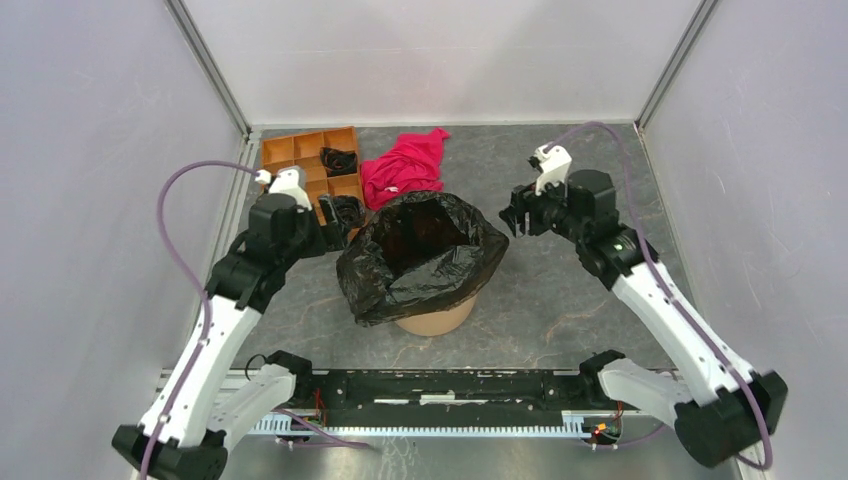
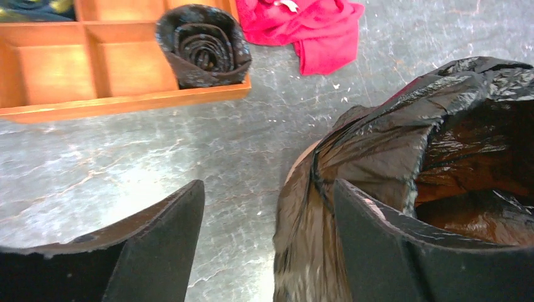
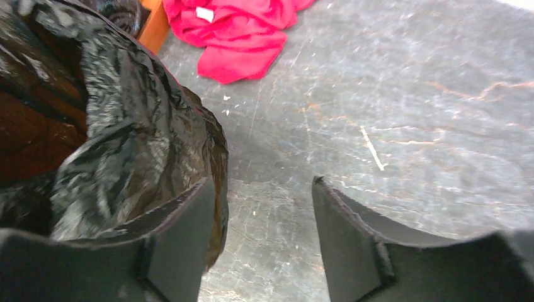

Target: Put the trash bags into the trash bin

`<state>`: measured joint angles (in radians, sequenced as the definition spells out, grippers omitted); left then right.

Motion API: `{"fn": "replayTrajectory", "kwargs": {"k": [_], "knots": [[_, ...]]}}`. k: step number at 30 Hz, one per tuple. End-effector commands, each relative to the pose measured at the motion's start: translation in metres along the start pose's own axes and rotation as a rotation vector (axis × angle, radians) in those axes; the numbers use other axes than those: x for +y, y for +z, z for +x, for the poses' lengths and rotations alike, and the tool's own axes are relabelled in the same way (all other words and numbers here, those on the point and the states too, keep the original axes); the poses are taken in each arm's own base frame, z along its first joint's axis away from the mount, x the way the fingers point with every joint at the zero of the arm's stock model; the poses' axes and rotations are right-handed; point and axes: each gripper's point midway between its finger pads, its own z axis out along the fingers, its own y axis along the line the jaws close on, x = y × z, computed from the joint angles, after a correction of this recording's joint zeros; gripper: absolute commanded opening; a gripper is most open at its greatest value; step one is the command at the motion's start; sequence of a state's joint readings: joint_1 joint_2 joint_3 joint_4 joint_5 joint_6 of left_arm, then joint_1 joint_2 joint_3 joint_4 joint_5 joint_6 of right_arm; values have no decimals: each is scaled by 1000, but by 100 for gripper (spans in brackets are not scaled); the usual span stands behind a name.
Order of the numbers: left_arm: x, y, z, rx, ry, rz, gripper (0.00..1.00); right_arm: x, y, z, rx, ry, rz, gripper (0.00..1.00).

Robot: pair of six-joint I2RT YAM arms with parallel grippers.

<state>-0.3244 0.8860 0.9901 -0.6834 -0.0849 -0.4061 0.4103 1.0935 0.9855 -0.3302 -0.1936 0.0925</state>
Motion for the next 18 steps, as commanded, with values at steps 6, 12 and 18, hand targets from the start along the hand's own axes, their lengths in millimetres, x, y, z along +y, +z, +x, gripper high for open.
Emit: {"fn": "replayTrajectory", "kwargs": {"k": [6, 12, 18], "knots": [[21, -71, -4, -124, -122, -56, 94, 4, -54, -15, -197, 139, -94, 85], [-13, -98, 24, -92, -196, 198, 95, 36, -76, -6, -255, 190, -376, 98], [-31, -106, 64, -4, -281, 356, 99, 68, -87, 9, -307, 178, -608, 98]]}}
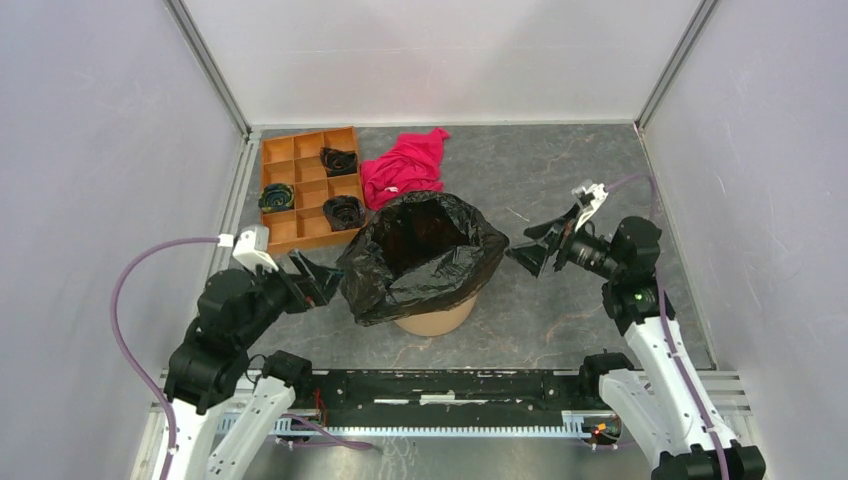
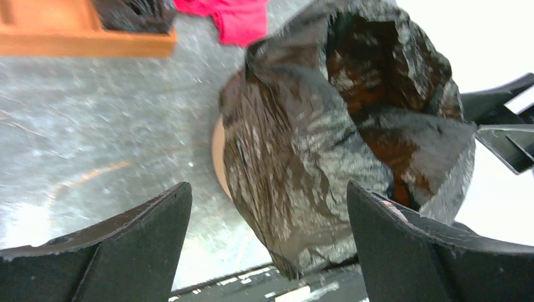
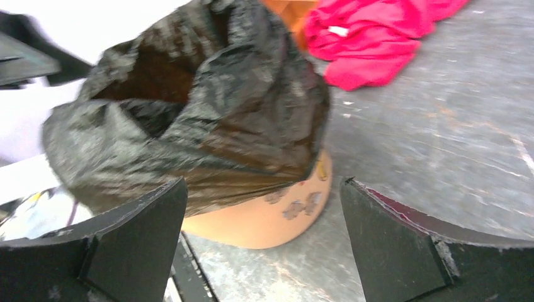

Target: Put the trash bags into the trash bin

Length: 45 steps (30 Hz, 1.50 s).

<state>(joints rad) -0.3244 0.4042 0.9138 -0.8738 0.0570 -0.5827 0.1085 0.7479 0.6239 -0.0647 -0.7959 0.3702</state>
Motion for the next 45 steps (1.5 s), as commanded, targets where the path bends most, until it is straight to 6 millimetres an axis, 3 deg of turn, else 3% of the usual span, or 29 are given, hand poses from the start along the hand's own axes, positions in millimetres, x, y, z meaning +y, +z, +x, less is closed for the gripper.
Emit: {"fn": "replayTrajectory", "kwargs": {"k": [1, 10, 13, 18, 28, 32, 35, 42, 43, 45], "knots": [[-16, -4, 41, 129, -137, 133, 100, 47, -6, -3, -64, -21, -285, 98], [-27, -9, 66, 198, -215, 243, 100, 43, 7, 0, -78, 65, -330, 98], [-30, -4, 80, 260, -253, 274, 95, 47, 14, 0, -75, 78, -357, 95], [-29, 1, 91, 303, -281, 282, 78, 46, 19, 12, -55, 97, -356, 57], [-28, 20, 108, 348, -375, 314, 45, 45, 22, 28, -28, 119, -352, 0], [-22, 26, 116, 372, -390, 289, 31, 42, 25, 37, 0, 108, -336, 0], [-20, 28, 119, 382, -396, 279, 23, 28, 27, 47, 57, 87, -252, 0], [-4, 19, 113, 349, -329, 167, 12, 5, 10, 51, 147, 5, -9, 1], [-4, 16, 111, 341, -324, 161, 12, 4, 6, 51, 156, -1, 17, 7], [-6, 11, 106, 322, -321, 165, 12, 10, -5, 52, 169, -4, 37, 36]]}}
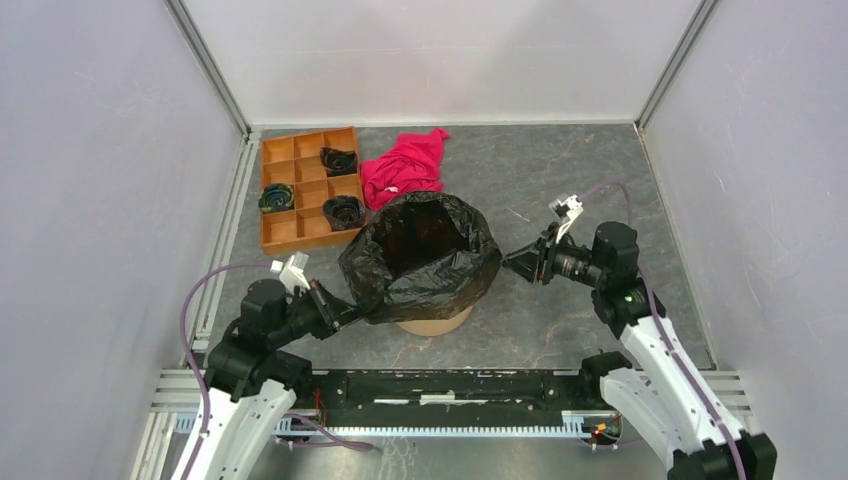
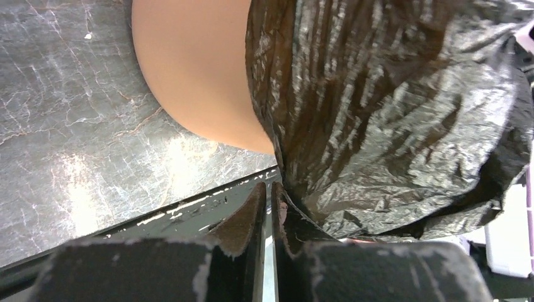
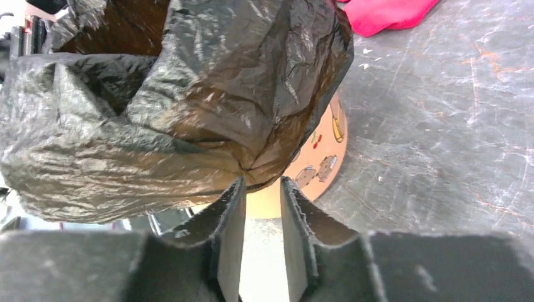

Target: Put the trash bags into the trash bin

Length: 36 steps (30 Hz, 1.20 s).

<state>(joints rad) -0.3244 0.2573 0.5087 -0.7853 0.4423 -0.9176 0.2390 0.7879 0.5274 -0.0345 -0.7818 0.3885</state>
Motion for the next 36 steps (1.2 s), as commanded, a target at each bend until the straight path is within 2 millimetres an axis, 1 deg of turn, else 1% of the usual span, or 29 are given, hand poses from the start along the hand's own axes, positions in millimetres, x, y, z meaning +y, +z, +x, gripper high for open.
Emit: {"fn": "replayTrajectory", "kwargs": {"k": [1, 2, 3, 5, 6, 7, 8, 9, 11, 14, 16, 20, 22, 24, 26, 27, 29, 30, 33, 36], "knots": [[-10, -18, -10, -66, 54, -3, 13, 4, -25, 2, 43, -60, 117, 48], [-11, -19, -10, -73, 52, -1, 14, 10, -28, 4, 42, -52, 105, 59], [-11, -20, -10, -77, 50, 0, 17, 20, -30, 5, 38, -32, 69, 67], [-11, -21, -9, -81, 46, 4, 22, 45, -32, 4, 12, 14, -45, 77], [-11, -21, -9, -80, 48, 8, 26, 57, -32, 2, -13, 49, -105, 82], [-10, -21, -7, -74, 57, 8, 30, 64, -32, 1, -37, 77, -140, 89], [-9, -21, -7, -72, 65, 1, 34, 72, -32, -5, -70, 103, -167, 94], [-8, -22, -8, -70, 75, -11, 37, 76, -32, -7, -90, 130, -181, 98], [-8, -26, -10, -76, 98, -32, 44, 79, -29, -11, -119, 153, -188, 98], [-15, -35, -16, -99, 123, -41, 58, 80, -16, -3, -92, 220, -201, 98], [-17, -38, -16, -104, 124, -39, 69, 87, -9, -1, -84, 245, -235, 98], [-19, -41, -16, -118, 121, -29, 86, 93, 0, -11, -117, 255, -240, 98], [-18, -44, -17, -126, 120, -39, 90, 96, 2, -13, -118, 260, -248, 98], [-13, -46, -16, -132, 116, -59, 92, 96, 4, -12, -118, 261, -247, 97], [-9, -48, -16, -139, 115, -80, 93, 93, 4, -9, -111, 251, -232, 88], [-7, -49, -17, -148, 115, -93, 93, 90, 5, -7, -105, 246, -216, 79], [-5, -53, -20, -171, 110, -118, 94, 86, 6, -2, -92, 245, -196, 57], [-5, -55, -22, -182, 109, -125, 95, 86, 5, 0, -85, 249, -195, 49], [-6, -62, -23, -203, 109, -131, 97, 86, 4, 7, -69, 248, -202, 33], [-2, -68, -21, -208, 102, -154, 97, 86, 3, 13, -47, 235, -202, 14]]}}
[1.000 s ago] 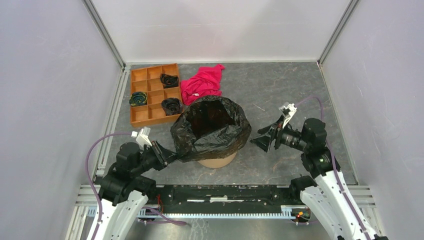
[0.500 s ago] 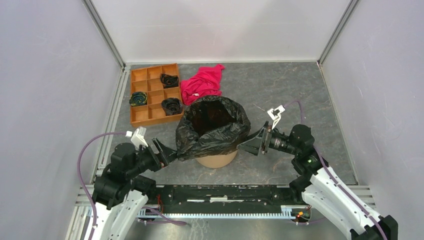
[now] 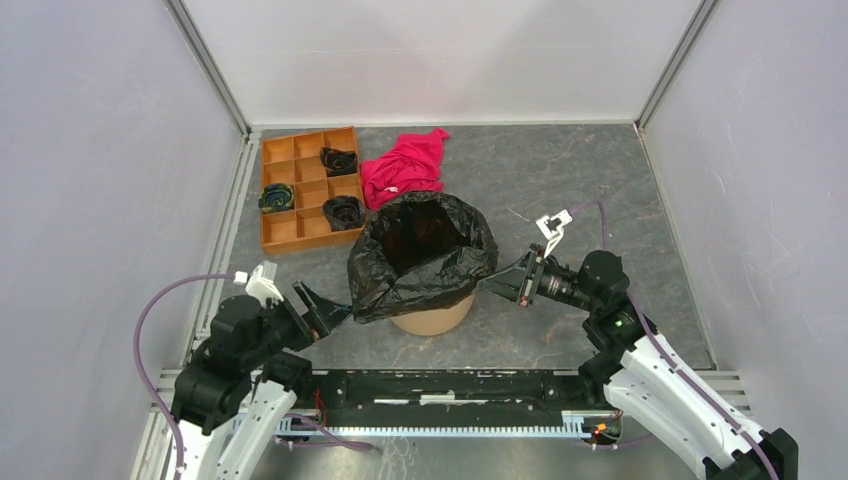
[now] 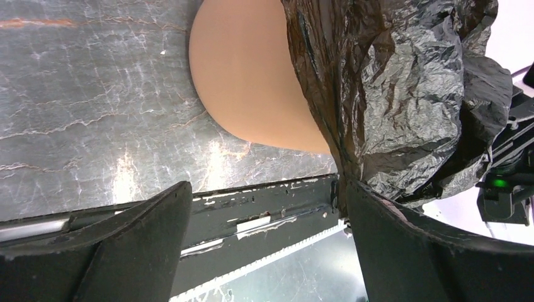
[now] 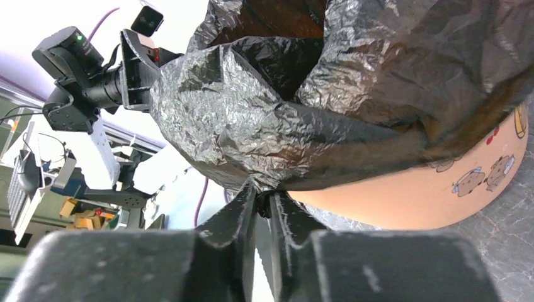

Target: Put the trash bags into the trash bin

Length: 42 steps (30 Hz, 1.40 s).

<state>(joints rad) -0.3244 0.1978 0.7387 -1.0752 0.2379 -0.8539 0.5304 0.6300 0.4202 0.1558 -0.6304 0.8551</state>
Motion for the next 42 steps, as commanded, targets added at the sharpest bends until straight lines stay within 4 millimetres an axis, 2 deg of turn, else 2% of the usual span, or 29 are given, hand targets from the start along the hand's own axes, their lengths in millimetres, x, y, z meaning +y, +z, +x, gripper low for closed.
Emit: {"fn": "replayTrajectory", "kwargs": {"k": [1, 4, 8, 11, 14, 16, 20, 24, 26, 28, 29, 30, 32, 34, 36, 38, 42], "knots": [[2, -14, -7, -54, 33, -24, 98, -1, -2, 5, 14, -41, -2, 10], [1, -14, -6, -51, 17, -16, 99, -2, -2, 8, 28, -53, -3, 1], [-16, -12, -7, -39, 15, 65, 100, -6, -3, 15, 60, -66, 7, 0], [-43, -12, -5, -19, 17, 217, 100, -9, -4, 21, 78, -68, 5, 0], [-61, -16, -3, -16, -1, 335, 98, -13, -5, 27, 97, -71, 15, 0], [-64, -20, -2, -27, -14, 371, 97, -14, -5, 28, 99, -76, 23, 0], [-47, -22, -2, -53, -32, 278, 95, -14, -5, 24, 96, -93, 29, 0], [8, -22, -4, -86, -61, -37, 92, -15, -4, 14, 76, -134, 60, 0], [20, -26, -7, -92, -48, -123, 92, -18, -5, 14, 83, -135, 87, 0], [10, -32, -14, -119, -20, -85, 94, -18, -5, 14, 85, -138, 87, 0], [-4, -34, -17, -131, 5, -13, 95, -19, -4, 15, 88, -137, 84, 0], [-29, -35, -20, -141, 41, 117, 97, -20, -4, 16, 93, -134, 85, 0], [-75, -44, -7, -71, 106, 397, 100, -22, -3, 17, 95, -130, 88, 0], [-101, -53, -2, -43, 119, 571, 100, -22, -1, 17, 100, -126, 81, 0], [-106, -50, 3, -11, 131, 616, 100, -21, -1, 16, 100, -129, 78, 0], [-103, -39, 10, 61, 131, 613, 100, -20, 0, 15, 100, -132, 77, 0], [-94, -19, 17, 138, 120, 572, 90, -20, 0, 16, 105, -128, 76, 0]]}}
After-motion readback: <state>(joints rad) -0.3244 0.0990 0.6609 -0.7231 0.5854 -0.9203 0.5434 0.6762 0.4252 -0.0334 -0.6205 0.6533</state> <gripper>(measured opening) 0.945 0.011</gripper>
